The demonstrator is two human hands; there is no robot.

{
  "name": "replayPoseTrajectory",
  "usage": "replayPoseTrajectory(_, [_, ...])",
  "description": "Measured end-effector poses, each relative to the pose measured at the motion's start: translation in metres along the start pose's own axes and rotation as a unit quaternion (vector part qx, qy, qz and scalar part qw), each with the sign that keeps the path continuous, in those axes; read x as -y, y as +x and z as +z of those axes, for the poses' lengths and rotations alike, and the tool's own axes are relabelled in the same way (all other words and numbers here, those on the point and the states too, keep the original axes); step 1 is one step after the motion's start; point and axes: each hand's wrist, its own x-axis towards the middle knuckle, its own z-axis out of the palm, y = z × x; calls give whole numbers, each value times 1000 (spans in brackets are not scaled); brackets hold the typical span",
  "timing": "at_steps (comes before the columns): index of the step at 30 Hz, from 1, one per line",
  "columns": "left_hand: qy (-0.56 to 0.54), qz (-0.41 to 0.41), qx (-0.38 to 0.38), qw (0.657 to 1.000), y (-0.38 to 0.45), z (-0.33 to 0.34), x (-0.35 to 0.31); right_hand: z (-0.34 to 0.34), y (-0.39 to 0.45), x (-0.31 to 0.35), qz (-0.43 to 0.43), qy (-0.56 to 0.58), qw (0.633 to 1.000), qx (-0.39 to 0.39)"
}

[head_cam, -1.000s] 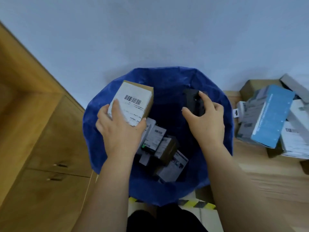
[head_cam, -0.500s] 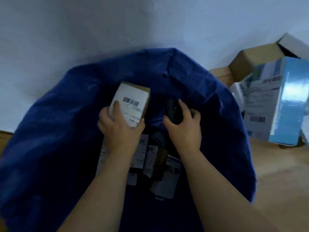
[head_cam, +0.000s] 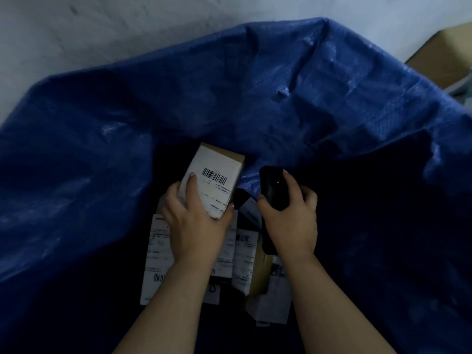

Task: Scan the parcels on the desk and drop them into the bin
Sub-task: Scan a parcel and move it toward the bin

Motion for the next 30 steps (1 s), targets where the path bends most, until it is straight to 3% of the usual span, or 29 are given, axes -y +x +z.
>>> replayPoseTrajectory(17, [74,47,-13,996,19,-6,7,15,-19,7,18,13,1000,-22])
replayPoseTrajectory(30, [49,161,-46,985,-20,-95,-43,-53,-91,50,3,44,997,-65])
